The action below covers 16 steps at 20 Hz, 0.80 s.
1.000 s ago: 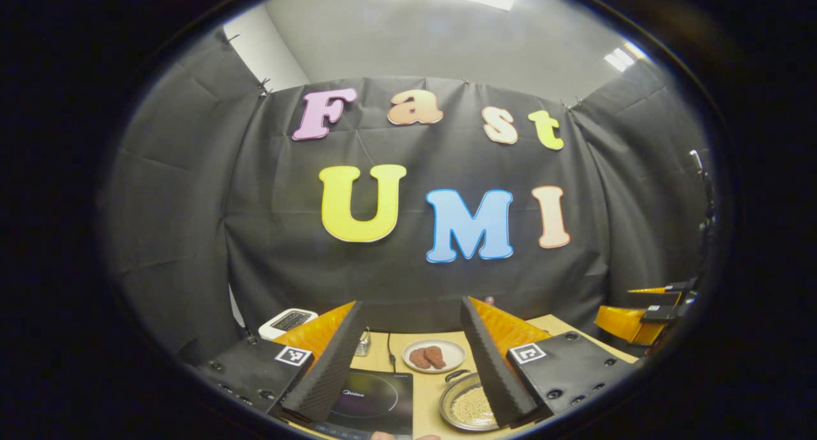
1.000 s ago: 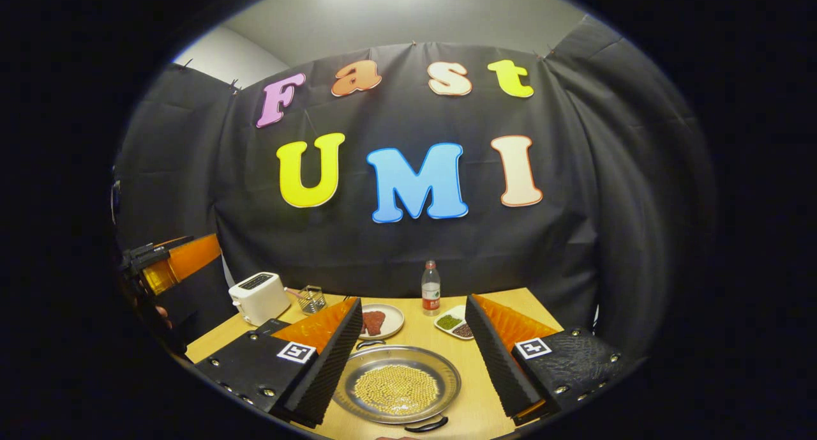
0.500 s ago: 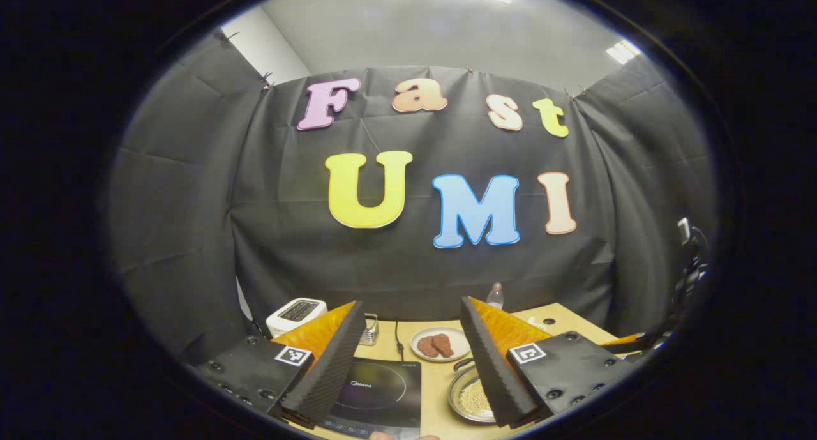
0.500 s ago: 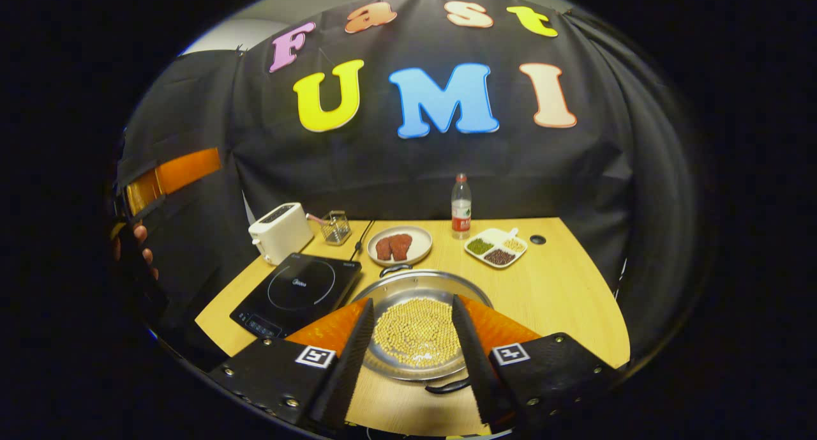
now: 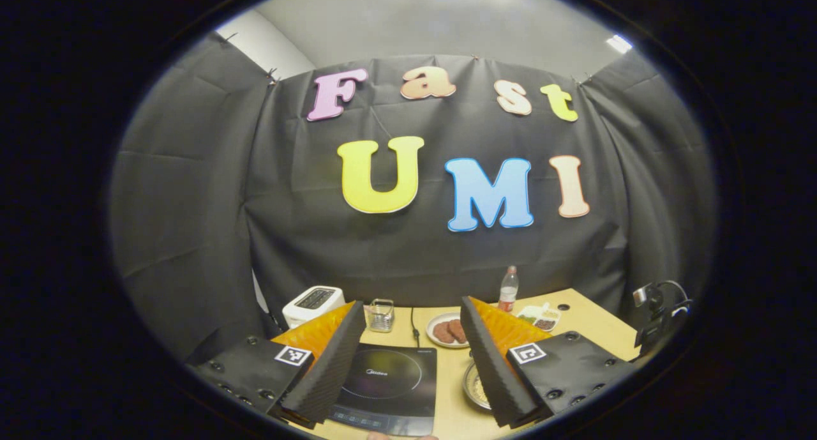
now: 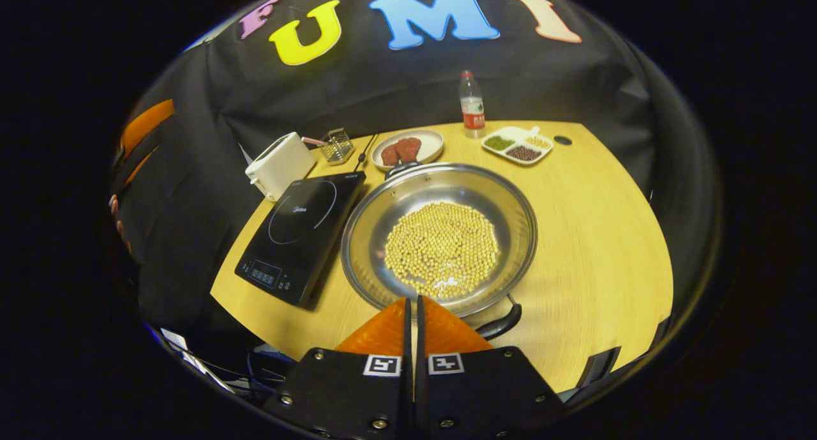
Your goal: First push the handle of the pot to place it horizontally, then grasp the pot with both hands and set it on the induction cooktop.
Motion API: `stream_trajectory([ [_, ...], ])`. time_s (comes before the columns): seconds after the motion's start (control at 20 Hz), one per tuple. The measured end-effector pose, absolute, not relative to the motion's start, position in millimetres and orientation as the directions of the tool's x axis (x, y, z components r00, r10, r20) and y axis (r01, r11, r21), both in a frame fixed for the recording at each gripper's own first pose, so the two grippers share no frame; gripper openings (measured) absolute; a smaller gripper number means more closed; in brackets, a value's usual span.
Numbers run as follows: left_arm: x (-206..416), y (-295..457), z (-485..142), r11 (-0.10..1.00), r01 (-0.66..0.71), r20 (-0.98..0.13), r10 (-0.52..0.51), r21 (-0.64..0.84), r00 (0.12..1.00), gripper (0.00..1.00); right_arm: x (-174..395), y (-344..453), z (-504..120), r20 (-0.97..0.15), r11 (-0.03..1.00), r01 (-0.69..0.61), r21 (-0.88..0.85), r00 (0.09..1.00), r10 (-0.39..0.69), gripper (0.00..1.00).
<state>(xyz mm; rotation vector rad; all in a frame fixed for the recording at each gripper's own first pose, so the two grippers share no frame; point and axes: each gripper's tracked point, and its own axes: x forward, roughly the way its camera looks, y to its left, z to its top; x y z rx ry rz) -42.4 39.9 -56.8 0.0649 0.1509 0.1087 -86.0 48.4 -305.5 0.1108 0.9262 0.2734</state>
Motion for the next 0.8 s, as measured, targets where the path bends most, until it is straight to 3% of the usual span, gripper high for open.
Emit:
stream_trajectory([
  [0.35,-52.1,53.7,-60.9,0.985,-0.151,-0.161,0.162,0.080,0.974,0.95,-93.1,45.1,-355.0,-0.864,0.960,-0.128,0.248,0.419,0.279,0.01],
  [0.8,-47.5,46.9,-61.9,0.984,-0.151,-0.161,0.164,0.089,0.973,0.99,-81.8,21.5,-371.8,-0.879,0.982,-0.117,0.148,0.440,0.185,0.01],
])
